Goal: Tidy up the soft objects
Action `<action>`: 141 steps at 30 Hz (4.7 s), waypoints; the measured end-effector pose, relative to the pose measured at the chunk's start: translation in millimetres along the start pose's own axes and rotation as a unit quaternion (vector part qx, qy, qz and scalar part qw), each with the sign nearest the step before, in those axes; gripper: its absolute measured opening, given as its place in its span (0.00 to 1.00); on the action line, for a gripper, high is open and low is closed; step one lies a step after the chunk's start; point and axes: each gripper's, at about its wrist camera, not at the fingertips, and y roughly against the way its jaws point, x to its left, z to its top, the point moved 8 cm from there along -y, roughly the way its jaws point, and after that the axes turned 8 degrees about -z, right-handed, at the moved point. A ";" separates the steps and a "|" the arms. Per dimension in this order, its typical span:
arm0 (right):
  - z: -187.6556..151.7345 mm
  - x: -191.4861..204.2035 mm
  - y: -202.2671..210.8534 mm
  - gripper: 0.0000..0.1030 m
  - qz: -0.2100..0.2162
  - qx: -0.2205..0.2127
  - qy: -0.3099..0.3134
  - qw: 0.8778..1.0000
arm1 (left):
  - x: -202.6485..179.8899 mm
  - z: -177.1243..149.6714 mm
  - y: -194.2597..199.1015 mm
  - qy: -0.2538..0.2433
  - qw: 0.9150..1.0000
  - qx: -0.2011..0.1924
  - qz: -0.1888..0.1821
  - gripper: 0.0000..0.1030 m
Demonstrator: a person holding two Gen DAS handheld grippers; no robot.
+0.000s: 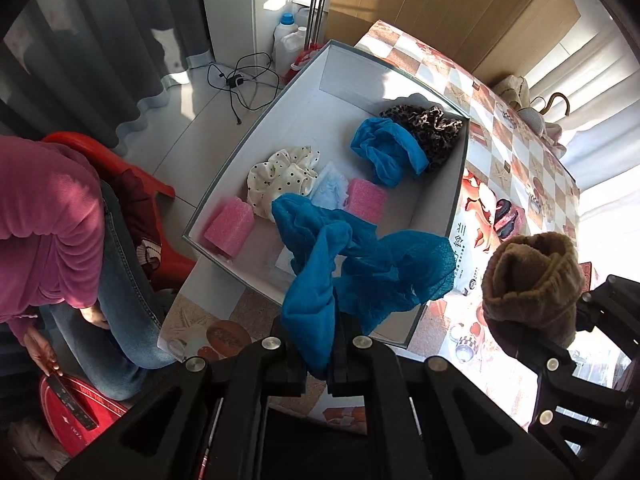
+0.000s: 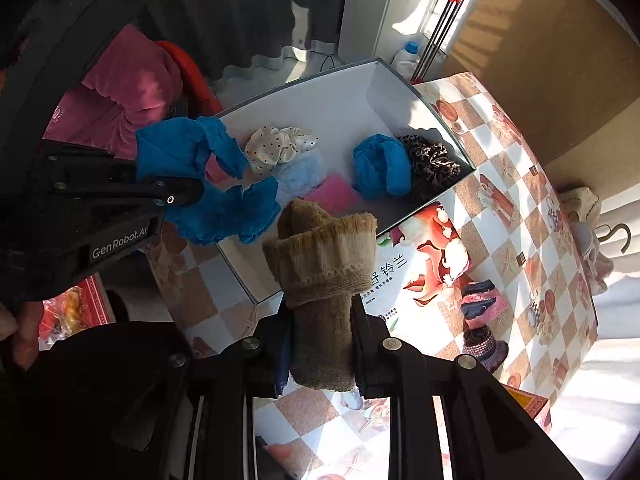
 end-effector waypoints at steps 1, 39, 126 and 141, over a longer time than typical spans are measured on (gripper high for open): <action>0.2 0.9 0.2 0.24 0.001 -0.001 0.003 1.000 | 1.6 0.1 0.6 0.002 1.000 -0.001 0.000 0.06; 7.1 22.1 2.4 0.24 0.017 -0.003 0.026 1.000 | 22.8 -4.0 17.9 0.017 1.000 -0.021 0.008 0.06; 15.1 -24.7 -5.0 0.24 0.028 -0.020 -0.098 0.995 | 1.0 28.1 -8.1 -0.043 0.998 0.026 0.025 0.06; 28.3 -31.0 -14.0 0.24 0.027 -0.011 -0.119 0.993 | 2.8 40.9 -19.9 -0.066 0.997 0.042 0.027 0.06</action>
